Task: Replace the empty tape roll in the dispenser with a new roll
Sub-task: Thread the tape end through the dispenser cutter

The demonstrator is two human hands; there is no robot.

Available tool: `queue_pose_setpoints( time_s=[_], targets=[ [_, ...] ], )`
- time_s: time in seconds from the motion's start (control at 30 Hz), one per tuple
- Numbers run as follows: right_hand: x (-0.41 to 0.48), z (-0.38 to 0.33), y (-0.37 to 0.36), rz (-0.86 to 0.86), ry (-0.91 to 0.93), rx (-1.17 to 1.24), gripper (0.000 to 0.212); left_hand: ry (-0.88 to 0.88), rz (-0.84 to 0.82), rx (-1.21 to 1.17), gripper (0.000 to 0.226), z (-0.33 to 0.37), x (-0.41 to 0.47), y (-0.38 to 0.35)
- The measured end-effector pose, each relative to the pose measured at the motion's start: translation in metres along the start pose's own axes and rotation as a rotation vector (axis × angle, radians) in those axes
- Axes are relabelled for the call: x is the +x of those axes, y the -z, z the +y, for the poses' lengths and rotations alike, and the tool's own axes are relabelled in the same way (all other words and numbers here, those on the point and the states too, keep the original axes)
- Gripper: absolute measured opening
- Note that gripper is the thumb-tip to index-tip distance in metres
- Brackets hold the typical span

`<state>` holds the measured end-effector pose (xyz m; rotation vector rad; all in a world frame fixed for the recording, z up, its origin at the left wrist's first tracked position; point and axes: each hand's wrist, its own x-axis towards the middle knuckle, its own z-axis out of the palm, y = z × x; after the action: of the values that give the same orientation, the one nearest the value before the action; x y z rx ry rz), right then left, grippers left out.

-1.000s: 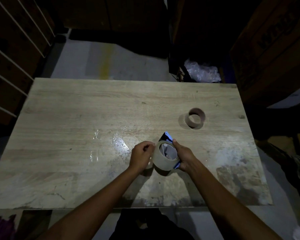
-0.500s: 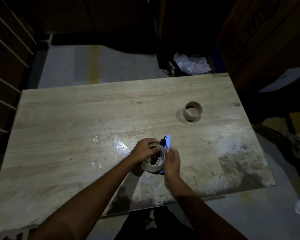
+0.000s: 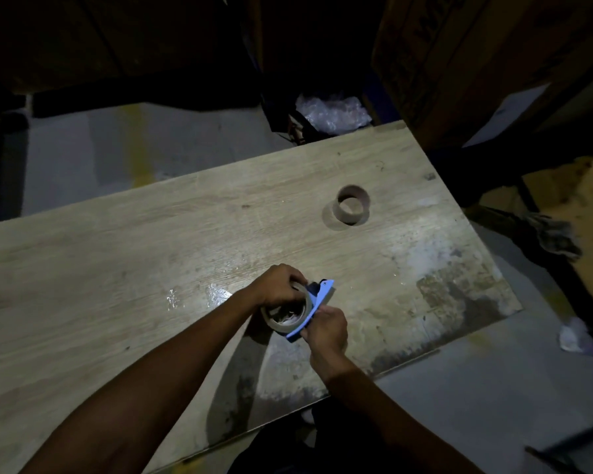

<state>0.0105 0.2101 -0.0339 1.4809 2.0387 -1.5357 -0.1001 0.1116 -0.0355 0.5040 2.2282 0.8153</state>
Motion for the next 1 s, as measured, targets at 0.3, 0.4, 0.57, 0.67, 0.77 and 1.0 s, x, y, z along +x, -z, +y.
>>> queue_pose_setpoints(
  time_s=[0.3,0.4,0.57,0.67,0.77,1.0],
  targets=[
    [-0.022,-0.008,-0.009,-0.1,-0.242,0.486,0.022,-0.133,0.002,0.426,0.029,0.017,-0.002,0.0],
    [-0.033,-0.015,-0.01,-0.154,-0.299,0.534,0.029,-0.235,0.076,0.627,0.03,0.02,-0.005,-0.005],
    [-0.043,-0.015,-0.014,-0.236,-0.348,0.522,0.03,-0.318,0.122,0.881,0.034,0.019,-0.009,-0.008],
    [-0.043,-0.007,-0.015,-0.271,-0.329,0.46,0.028,-0.307,0.148,0.89,0.035,0.019,-0.012,-0.011],
    [-0.041,-0.006,-0.01,-0.285,-0.311,0.422,0.025,-0.305,0.162,0.896,0.035,0.019,-0.013,-0.014],
    [-0.036,-0.012,0.011,-0.313,-0.28,0.366,0.018,-0.249,0.175,0.848,0.039,0.019,-0.013,-0.016]
  ],
)
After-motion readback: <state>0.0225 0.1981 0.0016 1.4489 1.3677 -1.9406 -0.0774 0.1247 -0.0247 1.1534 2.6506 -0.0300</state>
